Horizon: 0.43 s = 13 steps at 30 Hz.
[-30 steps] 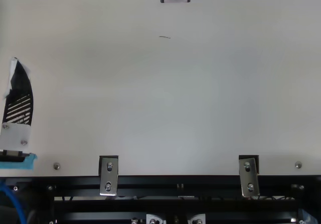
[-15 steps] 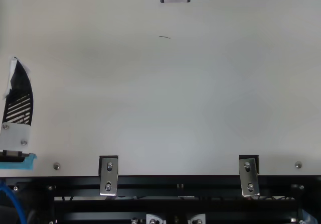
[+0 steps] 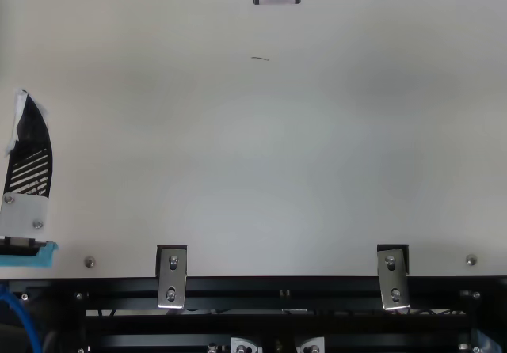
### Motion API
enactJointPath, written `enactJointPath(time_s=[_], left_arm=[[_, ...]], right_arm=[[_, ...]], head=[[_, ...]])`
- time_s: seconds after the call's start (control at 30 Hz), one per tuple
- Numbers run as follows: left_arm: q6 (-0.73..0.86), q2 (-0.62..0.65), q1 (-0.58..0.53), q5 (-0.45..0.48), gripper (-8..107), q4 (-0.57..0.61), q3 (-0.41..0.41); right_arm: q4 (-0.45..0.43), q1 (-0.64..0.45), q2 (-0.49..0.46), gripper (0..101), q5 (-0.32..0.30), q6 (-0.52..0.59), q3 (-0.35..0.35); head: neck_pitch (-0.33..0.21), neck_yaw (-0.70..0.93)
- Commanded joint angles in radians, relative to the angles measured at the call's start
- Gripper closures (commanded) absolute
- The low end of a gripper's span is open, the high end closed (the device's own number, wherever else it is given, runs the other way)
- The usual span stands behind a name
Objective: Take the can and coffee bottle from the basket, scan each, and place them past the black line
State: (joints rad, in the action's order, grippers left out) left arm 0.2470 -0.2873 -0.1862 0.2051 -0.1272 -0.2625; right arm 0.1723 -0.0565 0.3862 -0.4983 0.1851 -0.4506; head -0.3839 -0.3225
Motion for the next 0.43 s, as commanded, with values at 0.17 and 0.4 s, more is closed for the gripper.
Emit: enactJointPath(time_s=[0.17, 0.4], left_arm=[[0.0, 0.0, 0.0, 0.0, 9, 0.0, 0.0], [0.0, 0.0, 0.0, 0.0, 9, 0.0, 0.0]], right_arm=[[0.001, 0.0, -0.001, 0, 0.004, 0.0, 0.003], [0.001, 0.0, -0.001, 0, 0.005, 0.0, 0.003]], head=[[-0.028, 0.001], [-0.028, 0.001]])
